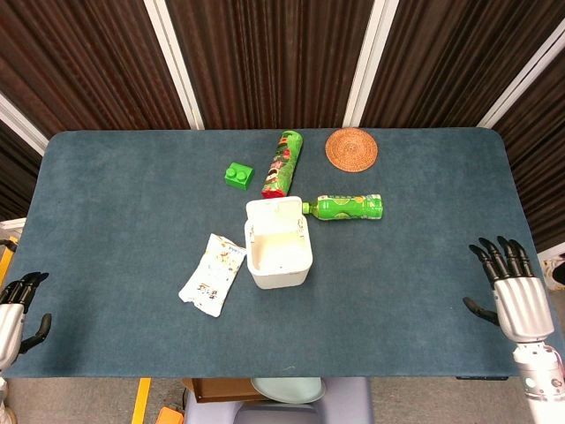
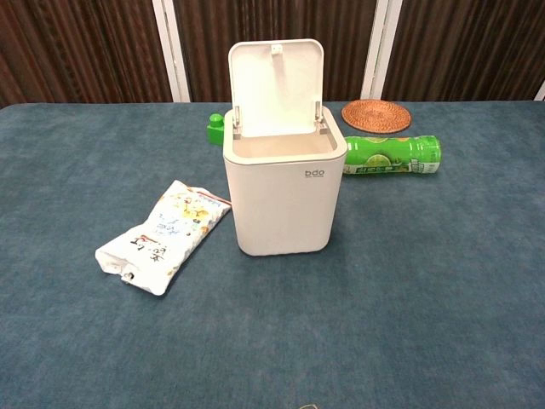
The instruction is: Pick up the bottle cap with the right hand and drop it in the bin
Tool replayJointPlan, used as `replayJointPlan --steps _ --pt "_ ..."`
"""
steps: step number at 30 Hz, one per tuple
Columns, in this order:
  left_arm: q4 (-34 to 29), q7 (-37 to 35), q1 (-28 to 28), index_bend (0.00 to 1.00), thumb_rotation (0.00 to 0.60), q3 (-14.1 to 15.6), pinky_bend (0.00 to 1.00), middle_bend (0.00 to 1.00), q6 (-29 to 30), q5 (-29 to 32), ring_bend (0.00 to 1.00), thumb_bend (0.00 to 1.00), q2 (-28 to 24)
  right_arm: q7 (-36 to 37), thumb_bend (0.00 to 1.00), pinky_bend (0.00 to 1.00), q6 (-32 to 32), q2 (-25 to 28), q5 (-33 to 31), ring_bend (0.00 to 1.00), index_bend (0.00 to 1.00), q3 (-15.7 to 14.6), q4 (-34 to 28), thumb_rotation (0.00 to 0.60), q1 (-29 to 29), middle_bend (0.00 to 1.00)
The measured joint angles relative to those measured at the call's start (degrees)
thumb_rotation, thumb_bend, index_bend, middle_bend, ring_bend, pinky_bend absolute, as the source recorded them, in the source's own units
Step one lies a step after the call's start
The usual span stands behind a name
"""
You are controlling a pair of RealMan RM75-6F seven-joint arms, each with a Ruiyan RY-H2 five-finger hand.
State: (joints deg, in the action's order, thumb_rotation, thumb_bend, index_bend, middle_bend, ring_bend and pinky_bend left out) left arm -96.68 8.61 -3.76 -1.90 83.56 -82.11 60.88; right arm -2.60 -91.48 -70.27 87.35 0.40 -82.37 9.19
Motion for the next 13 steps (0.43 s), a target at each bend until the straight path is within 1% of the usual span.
replayJointPlan --steps 4,13 --pt "0.07 0.14 -0.16 0.16 0.6 0.13 0.4 0.15 -0.27 -0.11 0.19 0.46 0.14 -2.01 0.09 0.16 4.29 -0.07 -0.92 0.02 0.18 -0.29 -0.29 0.6 0.31 0.14" --pt "0.6 -0.5 -0.4 0.16 0.6 0.01 0.4 0.15 -0.89 0.4 0.19 0.46 0.32 -1.81 0.09 0.16 4.5 -0.4 -0.22 0.02 0.18 0.13 -0.12 0.6 -0.03 0.14"
